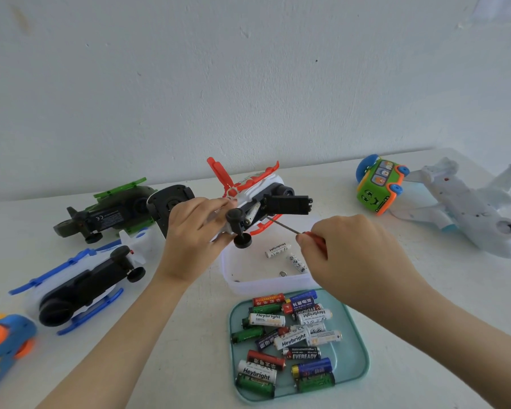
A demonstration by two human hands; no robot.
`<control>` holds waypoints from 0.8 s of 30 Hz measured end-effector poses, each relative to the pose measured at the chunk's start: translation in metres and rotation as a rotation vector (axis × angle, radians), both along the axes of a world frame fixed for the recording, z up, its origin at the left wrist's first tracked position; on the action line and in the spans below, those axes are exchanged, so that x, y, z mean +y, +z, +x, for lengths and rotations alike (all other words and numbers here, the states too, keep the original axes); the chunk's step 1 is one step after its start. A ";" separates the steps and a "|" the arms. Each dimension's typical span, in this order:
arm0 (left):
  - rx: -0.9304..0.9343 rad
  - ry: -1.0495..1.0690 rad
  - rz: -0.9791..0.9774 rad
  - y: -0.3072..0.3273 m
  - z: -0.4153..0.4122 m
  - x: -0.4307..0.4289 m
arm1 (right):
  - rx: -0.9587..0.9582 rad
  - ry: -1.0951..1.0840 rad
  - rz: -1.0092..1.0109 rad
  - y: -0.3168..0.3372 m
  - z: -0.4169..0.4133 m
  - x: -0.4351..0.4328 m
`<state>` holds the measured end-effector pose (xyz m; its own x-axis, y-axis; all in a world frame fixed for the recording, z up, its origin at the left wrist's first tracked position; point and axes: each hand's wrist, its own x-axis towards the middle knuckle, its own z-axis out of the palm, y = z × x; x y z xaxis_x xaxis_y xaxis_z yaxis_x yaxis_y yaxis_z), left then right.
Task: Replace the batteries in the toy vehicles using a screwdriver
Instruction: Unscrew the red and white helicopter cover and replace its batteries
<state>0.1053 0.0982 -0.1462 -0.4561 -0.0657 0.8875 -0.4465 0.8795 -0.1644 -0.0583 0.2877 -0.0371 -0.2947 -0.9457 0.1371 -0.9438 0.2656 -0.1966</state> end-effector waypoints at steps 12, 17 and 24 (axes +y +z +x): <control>-0.064 -0.014 -0.090 0.005 0.003 0.007 | -0.074 0.007 -0.022 0.000 0.006 -0.028; -0.060 -0.009 -0.077 0.004 0.002 0.007 | -0.084 -0.014 0.005 -0.002 0.007 -0.026; 0.009 -0.005 0.029 0.000 0.002 0.010 | -0.079 -0.054 0.032 -0.006 0.005 -0.021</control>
